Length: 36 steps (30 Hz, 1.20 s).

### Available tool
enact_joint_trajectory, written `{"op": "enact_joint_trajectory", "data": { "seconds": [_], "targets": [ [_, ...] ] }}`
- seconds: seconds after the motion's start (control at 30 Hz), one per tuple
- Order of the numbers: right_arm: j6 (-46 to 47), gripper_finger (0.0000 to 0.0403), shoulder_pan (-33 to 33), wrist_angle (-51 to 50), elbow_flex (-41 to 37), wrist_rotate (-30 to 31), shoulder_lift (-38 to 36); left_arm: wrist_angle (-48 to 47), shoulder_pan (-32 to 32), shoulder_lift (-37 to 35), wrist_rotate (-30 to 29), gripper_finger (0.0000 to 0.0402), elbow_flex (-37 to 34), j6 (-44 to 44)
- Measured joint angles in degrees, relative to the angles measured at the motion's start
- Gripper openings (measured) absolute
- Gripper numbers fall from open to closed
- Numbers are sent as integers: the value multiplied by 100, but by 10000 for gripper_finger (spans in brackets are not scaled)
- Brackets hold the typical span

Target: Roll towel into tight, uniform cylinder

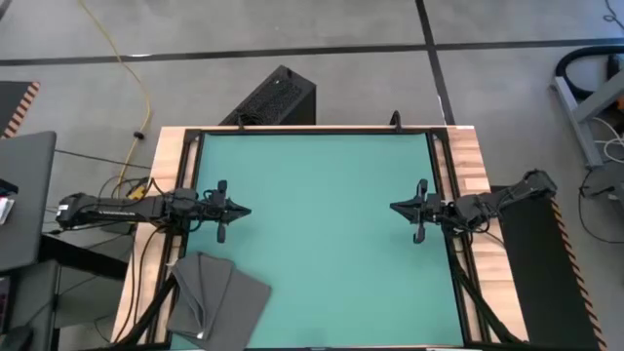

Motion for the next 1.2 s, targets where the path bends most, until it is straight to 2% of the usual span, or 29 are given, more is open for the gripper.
{"op": "enact_joint_trajectory", "data": {
  "seconds": [0.8, 1.0, 1.2],
  "targets": [
    [-3, 43, 0, 1, 1, 1, 1, 1, 0, 1, 0, 0, -1, -4],
    [-1496, 43, -1, 313, 0, 8, 1, 0, 1, -1, 0, 0, 0, -2],
    [-1601, 43, -1, 441, 0, 4, -1, 242, 1, -1, -73, 0, 0, 179]
  ]
}}
